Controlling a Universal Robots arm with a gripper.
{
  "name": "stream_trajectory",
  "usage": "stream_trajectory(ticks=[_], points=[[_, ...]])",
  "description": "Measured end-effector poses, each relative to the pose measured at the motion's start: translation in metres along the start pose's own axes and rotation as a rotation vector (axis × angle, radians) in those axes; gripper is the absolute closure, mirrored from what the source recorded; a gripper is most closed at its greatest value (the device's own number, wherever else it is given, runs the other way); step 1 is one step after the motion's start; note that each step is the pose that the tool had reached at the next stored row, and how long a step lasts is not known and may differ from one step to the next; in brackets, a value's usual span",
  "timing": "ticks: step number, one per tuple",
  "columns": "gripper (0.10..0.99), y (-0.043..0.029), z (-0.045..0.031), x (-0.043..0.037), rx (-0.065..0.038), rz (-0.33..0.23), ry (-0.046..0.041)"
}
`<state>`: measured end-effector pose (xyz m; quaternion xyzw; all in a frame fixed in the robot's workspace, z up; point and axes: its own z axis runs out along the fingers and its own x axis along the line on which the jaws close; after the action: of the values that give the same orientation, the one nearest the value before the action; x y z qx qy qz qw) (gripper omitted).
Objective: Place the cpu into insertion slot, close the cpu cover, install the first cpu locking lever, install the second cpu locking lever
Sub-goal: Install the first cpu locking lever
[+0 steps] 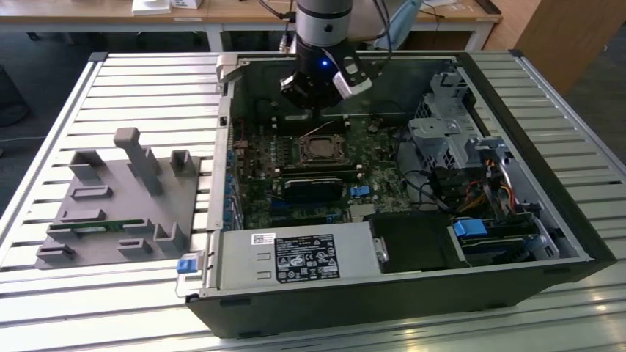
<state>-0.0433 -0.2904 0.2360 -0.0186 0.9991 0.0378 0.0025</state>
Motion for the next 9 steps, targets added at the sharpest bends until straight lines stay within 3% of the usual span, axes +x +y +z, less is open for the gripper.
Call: stream_trajectory(ticks=[9], points=[[0.969, 0.0003, 0.0054, -0.0033, 0.000, 0.000, 0.0003]])
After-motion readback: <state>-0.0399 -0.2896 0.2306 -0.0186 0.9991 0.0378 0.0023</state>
